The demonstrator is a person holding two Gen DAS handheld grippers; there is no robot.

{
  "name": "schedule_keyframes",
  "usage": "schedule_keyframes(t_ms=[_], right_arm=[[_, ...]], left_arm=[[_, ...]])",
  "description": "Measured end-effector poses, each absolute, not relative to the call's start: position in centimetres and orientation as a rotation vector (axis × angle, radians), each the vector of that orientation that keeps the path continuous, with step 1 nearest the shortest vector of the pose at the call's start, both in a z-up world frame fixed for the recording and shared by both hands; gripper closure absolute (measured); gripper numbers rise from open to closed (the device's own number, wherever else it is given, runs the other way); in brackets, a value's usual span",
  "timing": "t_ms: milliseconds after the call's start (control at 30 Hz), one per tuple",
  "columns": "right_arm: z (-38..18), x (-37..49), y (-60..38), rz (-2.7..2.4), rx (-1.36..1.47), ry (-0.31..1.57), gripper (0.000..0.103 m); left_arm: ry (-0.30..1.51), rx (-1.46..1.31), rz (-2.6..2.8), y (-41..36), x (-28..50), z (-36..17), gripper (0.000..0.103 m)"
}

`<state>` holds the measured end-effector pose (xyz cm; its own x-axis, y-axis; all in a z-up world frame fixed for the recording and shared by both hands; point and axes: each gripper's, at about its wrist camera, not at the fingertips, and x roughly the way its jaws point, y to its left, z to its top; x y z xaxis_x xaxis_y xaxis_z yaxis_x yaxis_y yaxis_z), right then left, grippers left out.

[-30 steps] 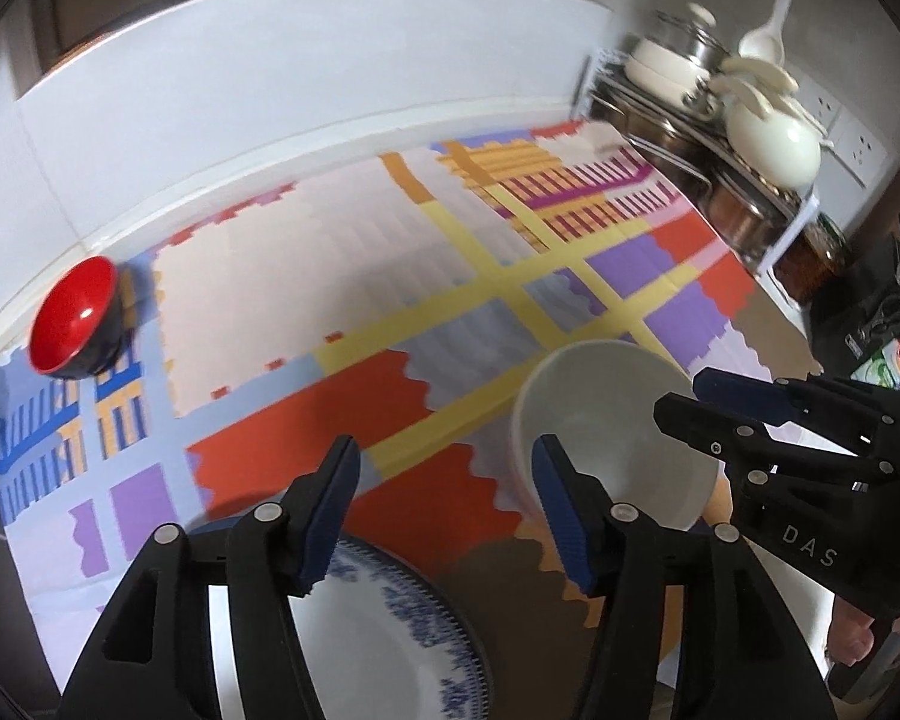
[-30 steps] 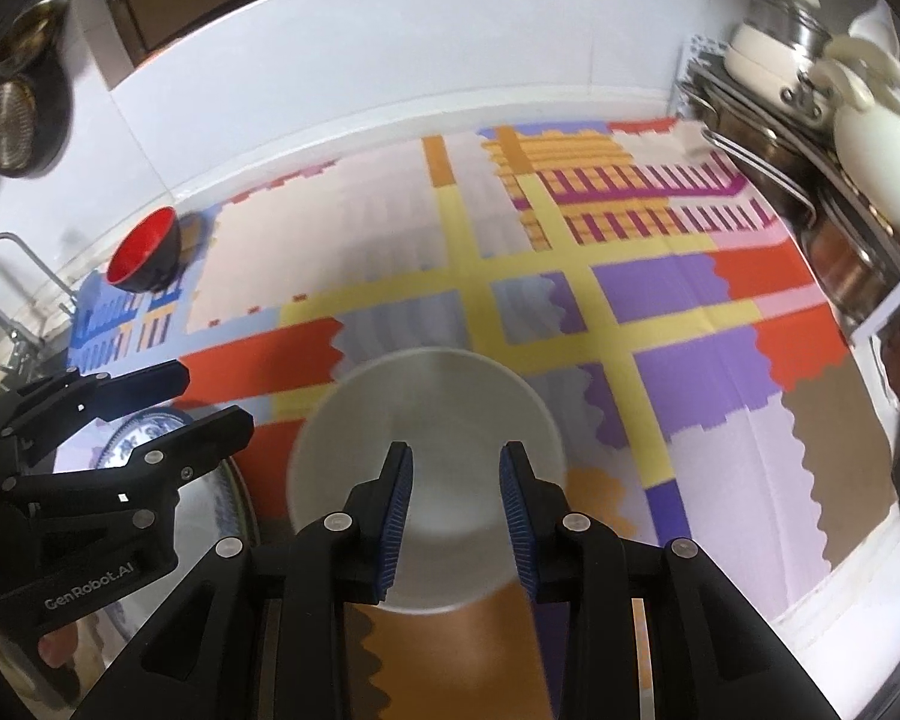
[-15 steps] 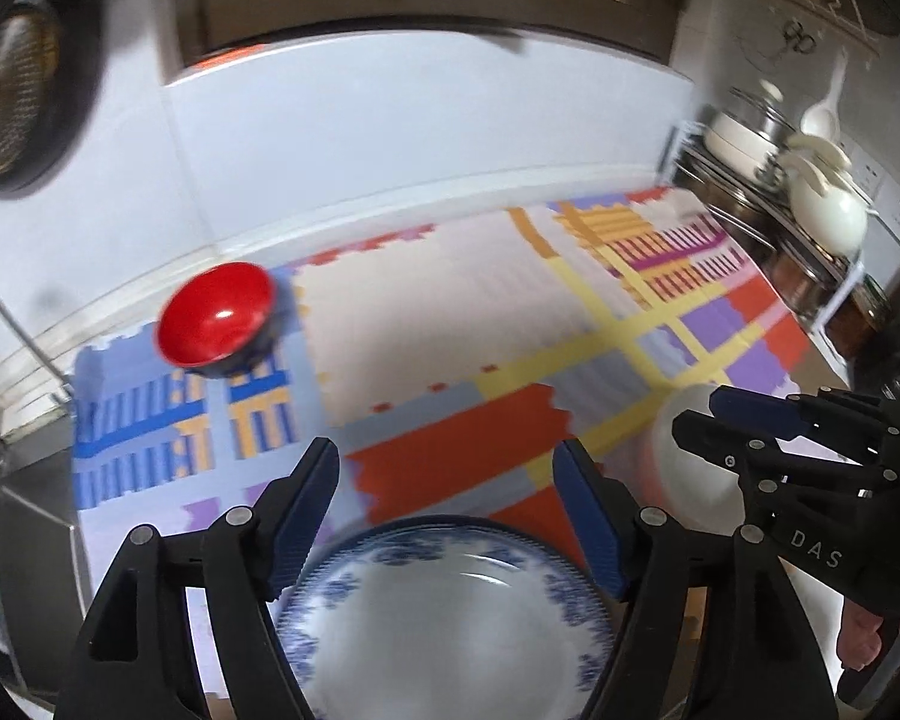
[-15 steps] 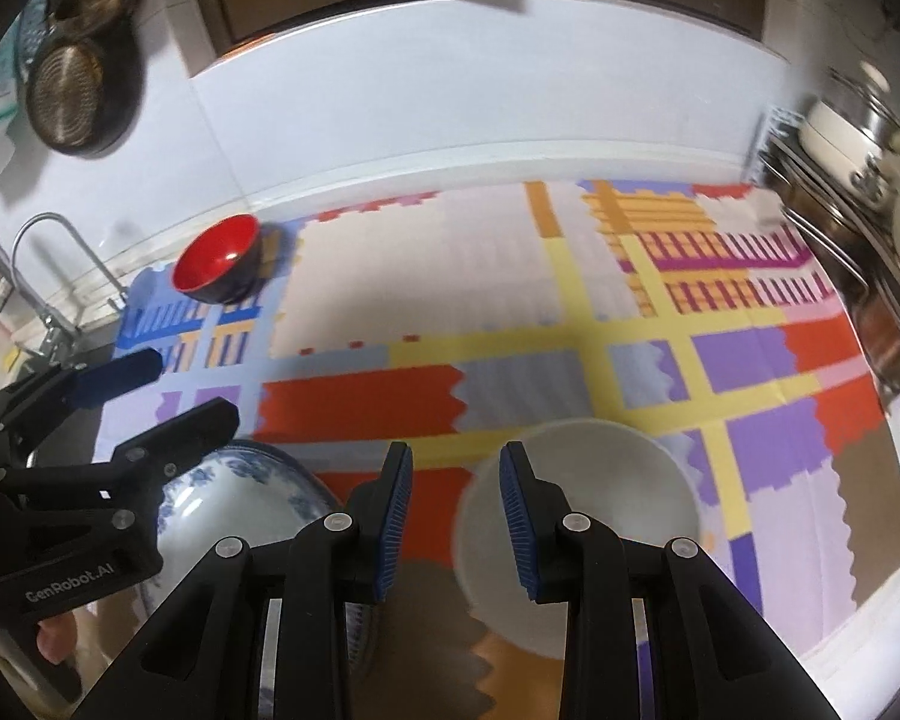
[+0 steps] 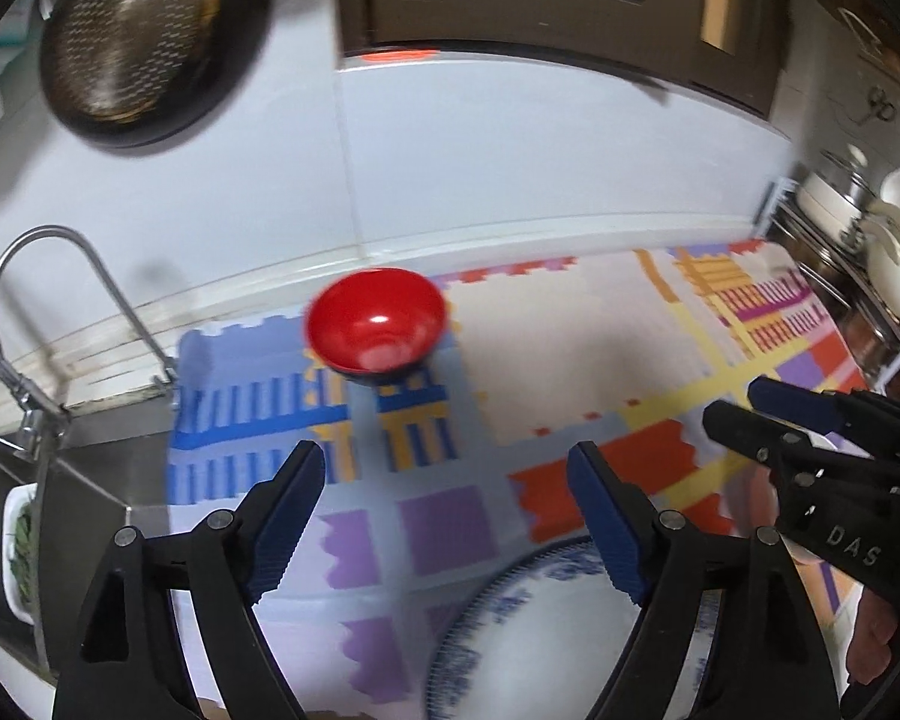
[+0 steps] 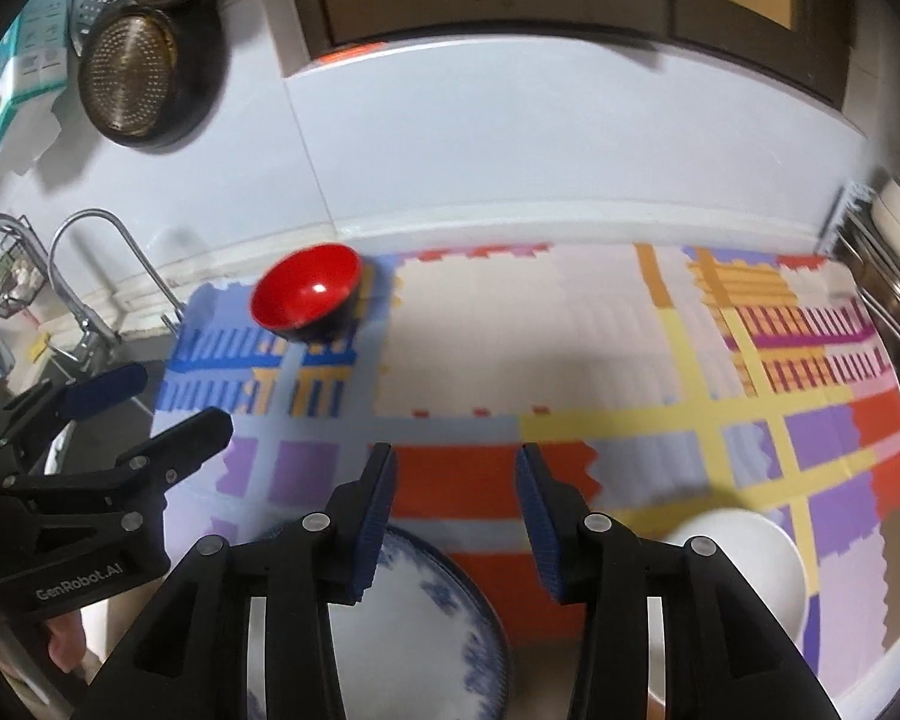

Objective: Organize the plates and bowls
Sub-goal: 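Move both grippers to the rim of the red bowl by the sink, then close both grippers on the rim of the red bowl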

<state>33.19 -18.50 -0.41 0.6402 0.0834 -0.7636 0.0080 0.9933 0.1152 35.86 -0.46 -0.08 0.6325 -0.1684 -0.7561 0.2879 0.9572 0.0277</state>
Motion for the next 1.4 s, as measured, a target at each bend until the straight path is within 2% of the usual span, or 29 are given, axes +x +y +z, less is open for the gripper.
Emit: schedule_keyframes(t_ms=[200,600,1100,1300,1400], right_arm=[[0.2,35.8,-16.0,0.071,0.1,0.829,0.053],[-0.7,42.1,-12.9,0.103,0.095,0.815,0.053],[-5.4,49.6,-11.1,0.147,0.127,0.898,0.053],[-7.7,51.7,-10.7,0.152,0.141,0.949,0.054],[-8.4,52.2,-10.7,0.149,0.142,0.964,0.058]], left_arm=[[0.836,0.147,-0.194,2.2,38.1,0.1,0.017],[0.839,0.157,-0.136,5.2,43.6,-1.4,0.017],[0.898,0.134,-0.128,6.5,50.8,-6.6,0.018],[0.955,0.112,-0.14,6.4,52.9,-9.1,0.022],[0.976,0.107,-0.15,6.2,53.6,-10.0,0.03]])
